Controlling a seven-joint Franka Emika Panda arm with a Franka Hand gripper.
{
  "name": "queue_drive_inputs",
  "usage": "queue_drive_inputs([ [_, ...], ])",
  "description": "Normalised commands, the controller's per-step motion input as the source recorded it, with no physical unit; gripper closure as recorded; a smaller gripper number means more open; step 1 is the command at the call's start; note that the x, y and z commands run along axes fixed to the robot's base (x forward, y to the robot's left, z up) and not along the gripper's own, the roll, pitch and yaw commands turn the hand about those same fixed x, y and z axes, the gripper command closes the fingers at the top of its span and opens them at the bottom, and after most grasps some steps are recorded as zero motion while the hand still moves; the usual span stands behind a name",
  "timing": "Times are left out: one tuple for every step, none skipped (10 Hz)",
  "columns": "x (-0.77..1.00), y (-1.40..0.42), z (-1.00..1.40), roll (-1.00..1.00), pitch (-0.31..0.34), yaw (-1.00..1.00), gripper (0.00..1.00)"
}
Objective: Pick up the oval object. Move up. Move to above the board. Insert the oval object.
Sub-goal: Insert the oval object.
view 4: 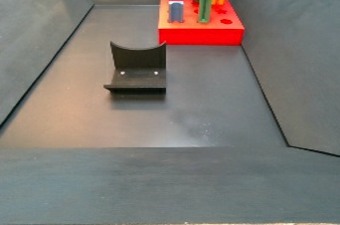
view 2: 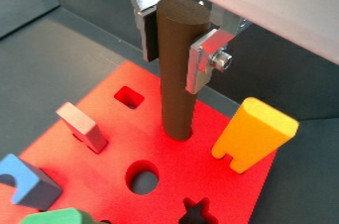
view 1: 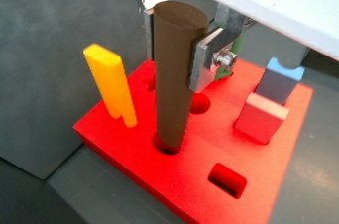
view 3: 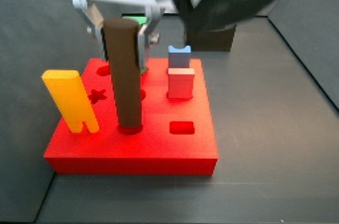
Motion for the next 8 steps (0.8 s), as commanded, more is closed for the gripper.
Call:
queue_drive_inputs([
  [0.0,-0.09,-0.19,-0.07,-0.026,0.0,1.0],
  [0.0,-0.08,-0.14,-0.06,-0.017,0.0,1.0],
  [0.0,-0.06,-0.12,-0.07,-0.019,-0.04,1.0],
  [0.0,-0.04,-0.27,-0.04,-0.007,-0.07,1.0],
  [0.0,-0.04,-0.44,0.0,-0.019,-0.09,1.0],
  [0.0,-0.04,-0.57,0.0,0.0,-0.11,1.0],
  [0.0,0.0,-0.54,0.0,0.019,-0.21,1.0],
  [0.0,0.0,-0.44,0.0,0.006,-0.16,1.0],
])
